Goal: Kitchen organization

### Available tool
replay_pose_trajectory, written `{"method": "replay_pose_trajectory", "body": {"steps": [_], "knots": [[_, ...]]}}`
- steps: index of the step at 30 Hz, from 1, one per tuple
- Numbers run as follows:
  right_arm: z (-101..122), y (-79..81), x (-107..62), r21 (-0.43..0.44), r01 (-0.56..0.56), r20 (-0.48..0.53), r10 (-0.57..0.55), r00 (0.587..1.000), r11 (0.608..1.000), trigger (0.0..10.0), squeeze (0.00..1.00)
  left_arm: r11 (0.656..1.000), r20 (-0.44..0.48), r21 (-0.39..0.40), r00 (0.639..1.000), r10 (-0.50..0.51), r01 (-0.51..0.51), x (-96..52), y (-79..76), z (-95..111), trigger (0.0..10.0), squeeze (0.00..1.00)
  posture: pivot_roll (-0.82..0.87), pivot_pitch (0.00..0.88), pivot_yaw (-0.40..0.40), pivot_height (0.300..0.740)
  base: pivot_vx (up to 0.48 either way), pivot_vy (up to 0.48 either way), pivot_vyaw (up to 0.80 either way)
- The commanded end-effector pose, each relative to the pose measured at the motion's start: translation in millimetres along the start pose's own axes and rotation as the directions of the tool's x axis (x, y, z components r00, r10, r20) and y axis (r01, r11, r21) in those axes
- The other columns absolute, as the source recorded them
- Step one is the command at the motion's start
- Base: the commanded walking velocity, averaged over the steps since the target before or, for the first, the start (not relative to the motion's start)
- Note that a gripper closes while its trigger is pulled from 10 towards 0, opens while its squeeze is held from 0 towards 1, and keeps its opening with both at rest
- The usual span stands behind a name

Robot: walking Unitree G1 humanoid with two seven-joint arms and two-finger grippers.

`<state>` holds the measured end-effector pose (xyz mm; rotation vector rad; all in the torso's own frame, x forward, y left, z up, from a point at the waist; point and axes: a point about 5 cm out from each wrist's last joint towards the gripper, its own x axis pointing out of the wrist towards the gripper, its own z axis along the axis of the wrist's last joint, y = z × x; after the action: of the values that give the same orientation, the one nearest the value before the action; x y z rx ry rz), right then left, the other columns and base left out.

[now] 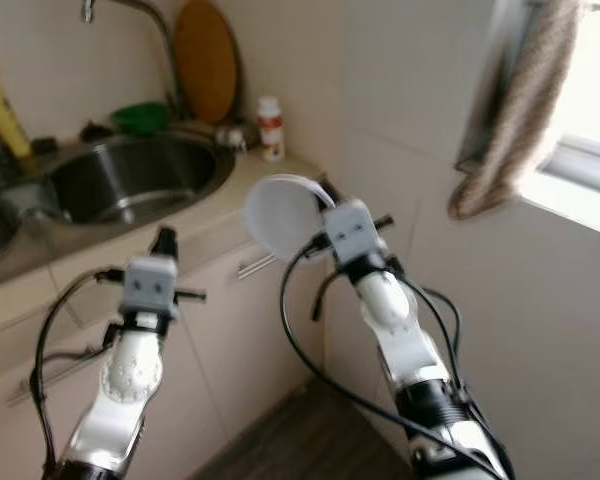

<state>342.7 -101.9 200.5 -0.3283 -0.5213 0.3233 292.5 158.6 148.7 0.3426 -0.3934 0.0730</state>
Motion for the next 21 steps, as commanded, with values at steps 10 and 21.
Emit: {"method": "replay_pose_trajectory", "body": {"steps": [10,21], "knots": [[23,4.7,20.7,0.003,-0.011,0.102,0.011,0.995,1.000,0.0,0.00,0.999,0.049,0.039,0.998,0.028,-0.030,2.6,7.5,8,10.0,0.00,-0.04,0.000,-0.033,0.740,0.031,0.000,0.80],[30,0.5,27.9,0.015,0.017,0.126,-0.019,0.992,1.000,0.0,0.00,0.998,0.080,0.054,0.996,0.033,-0.037,4.4,7.2,16,10.0,0.00,-0.04,0.000,-0.036,0.740,0.000,0.000,0.80]]}}
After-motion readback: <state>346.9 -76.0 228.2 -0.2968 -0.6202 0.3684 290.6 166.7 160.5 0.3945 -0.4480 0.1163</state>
